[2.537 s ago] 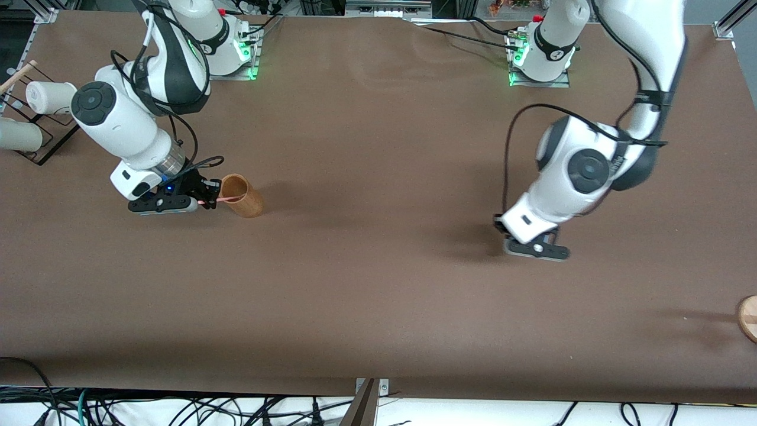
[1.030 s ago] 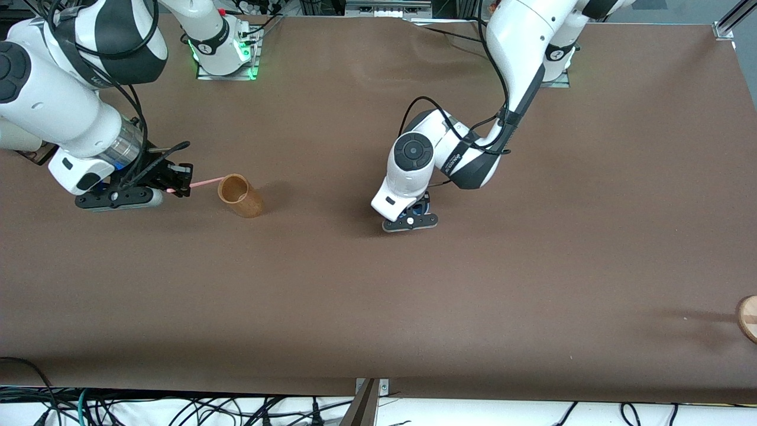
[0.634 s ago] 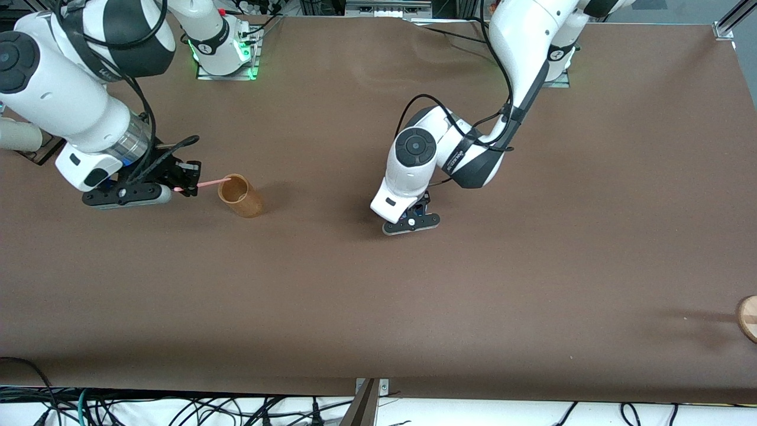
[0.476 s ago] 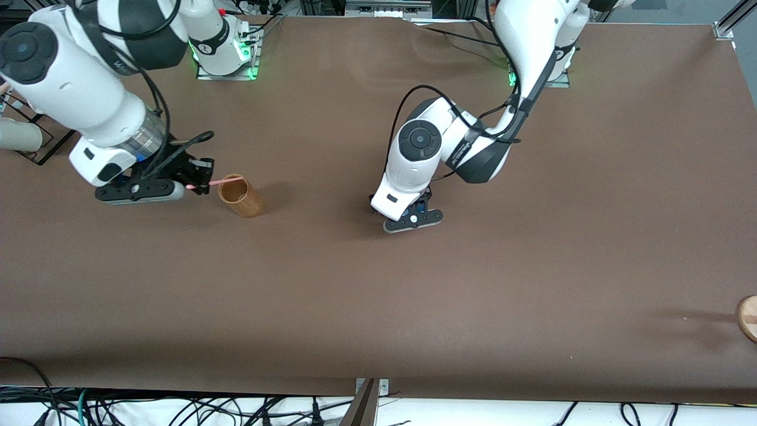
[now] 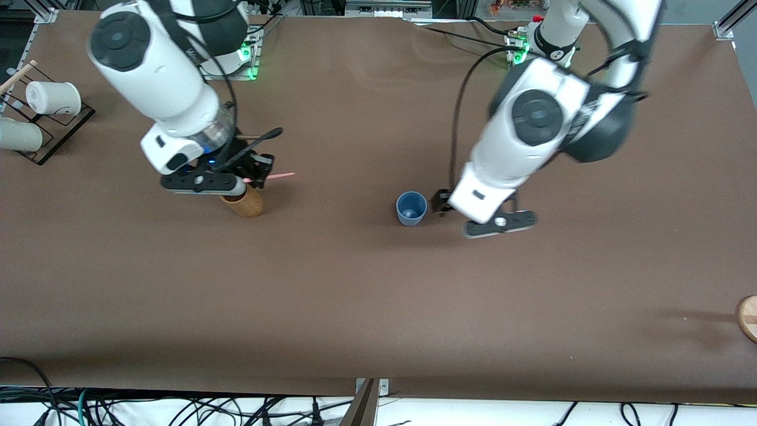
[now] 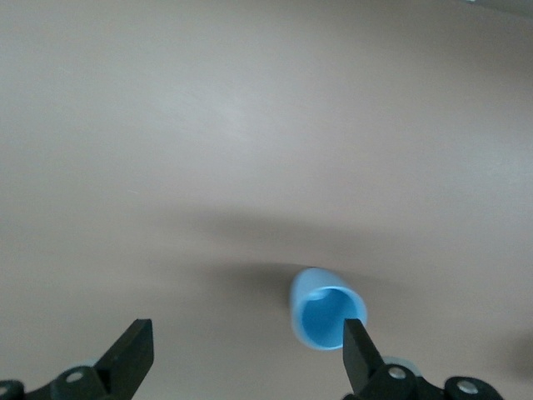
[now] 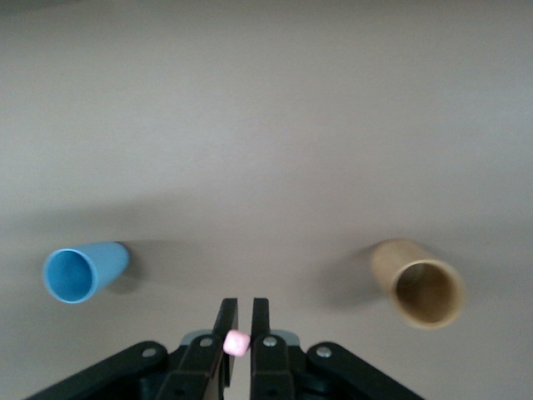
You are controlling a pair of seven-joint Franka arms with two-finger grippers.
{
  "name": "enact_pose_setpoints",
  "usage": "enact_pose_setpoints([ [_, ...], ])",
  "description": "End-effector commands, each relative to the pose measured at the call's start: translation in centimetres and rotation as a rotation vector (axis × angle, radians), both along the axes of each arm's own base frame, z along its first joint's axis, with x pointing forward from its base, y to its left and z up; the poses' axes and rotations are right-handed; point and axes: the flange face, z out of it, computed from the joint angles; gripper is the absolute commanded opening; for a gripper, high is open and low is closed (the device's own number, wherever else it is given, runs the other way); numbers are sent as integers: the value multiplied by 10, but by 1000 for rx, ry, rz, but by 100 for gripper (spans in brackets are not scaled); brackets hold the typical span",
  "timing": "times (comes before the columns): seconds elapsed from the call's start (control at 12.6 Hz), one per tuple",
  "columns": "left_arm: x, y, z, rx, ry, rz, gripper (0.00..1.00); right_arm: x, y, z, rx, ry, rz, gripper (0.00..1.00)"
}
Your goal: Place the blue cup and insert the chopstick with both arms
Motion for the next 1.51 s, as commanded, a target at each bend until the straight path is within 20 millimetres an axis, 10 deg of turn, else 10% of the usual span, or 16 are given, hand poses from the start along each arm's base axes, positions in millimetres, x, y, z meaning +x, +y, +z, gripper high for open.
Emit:
enact_pose_setpoints([
  [0.0,-1,79,39,-6,35,-114,100,-4,66,-8,36,0,-94,10],
  [0.55,-14,253,96,28,57,-243,100,-35,174,-61,90,-98,-253,10],
  [1.43,-24,264,83,23,96,-247,100,-20,208,-92,84,-151,-283,10],
])
